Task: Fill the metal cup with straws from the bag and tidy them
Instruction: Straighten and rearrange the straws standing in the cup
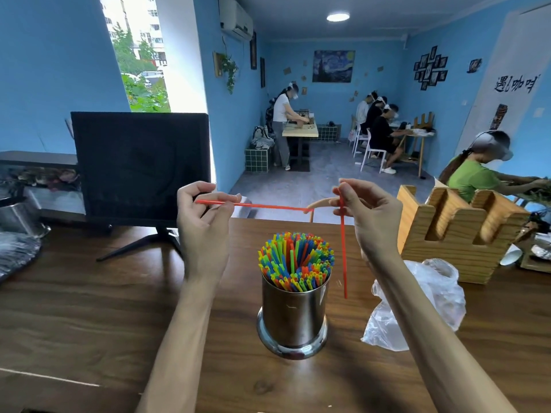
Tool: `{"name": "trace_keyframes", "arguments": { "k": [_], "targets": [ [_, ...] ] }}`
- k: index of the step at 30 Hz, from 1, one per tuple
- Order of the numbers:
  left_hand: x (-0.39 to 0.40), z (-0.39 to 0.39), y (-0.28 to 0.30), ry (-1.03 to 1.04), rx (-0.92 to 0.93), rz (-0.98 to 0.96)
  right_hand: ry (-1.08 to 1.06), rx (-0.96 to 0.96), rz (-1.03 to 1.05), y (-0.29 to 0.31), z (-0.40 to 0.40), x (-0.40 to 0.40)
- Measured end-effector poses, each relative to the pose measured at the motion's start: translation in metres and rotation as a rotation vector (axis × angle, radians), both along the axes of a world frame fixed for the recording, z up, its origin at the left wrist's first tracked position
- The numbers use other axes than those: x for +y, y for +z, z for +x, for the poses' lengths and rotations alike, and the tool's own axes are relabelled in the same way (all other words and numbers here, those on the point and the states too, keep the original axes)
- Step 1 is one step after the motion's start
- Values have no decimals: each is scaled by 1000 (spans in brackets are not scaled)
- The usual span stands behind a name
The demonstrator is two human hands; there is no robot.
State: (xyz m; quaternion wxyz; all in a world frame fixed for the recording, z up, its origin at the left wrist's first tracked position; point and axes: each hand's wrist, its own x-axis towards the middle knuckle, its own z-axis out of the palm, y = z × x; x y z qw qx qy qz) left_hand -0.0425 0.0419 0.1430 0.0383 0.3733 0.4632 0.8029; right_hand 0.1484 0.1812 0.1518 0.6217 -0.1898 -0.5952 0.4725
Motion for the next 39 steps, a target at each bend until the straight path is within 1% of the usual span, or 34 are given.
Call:
{"name": "trace_keyframes", "arguments": {
  "k": [4, 7, 10, 14, 18, 21, 24, 28, 32, 35, 39],
  "targets": [
    [5, 13, 8, -52, 180, -6, 33, 22, 33, 10, -8, -10],
    [11, 26, 13, -103, 262, -11, 46, 20, 68, 19, -14, -17],
    [17, 36, 16, -110, 308, -35, 17, 30, 142, 28, -18, -23],
    [22, 40, 16, -63, 361, -99, -47, 88, 200, 40, -21, -27],
    [23, 40, 12, -44, 396, -136, -101, 150, 232, 48, -20, -27],
    [24, 42, 10, -48, 398, -138, -130, 150, 282, 50, -18, -27],
    [25, 43, 9, -48, 367, -114, -131, 85, 299, 43, -19, -29],
    [24, 41, 7, -68, 317, -85, -72, 9, 254, 30, -20, -28],
    [24, 42, 5, -122, 305, -124, -48, -43, 252, 21, -21, -26],
    [26, 48, 5, -132, 350, -173, 9, -37, 249, 19, -24, -28],
    [30, 51, 8, -15, 457, -170, 37, -50, 252, 21, -26, -33]
  ]
}}
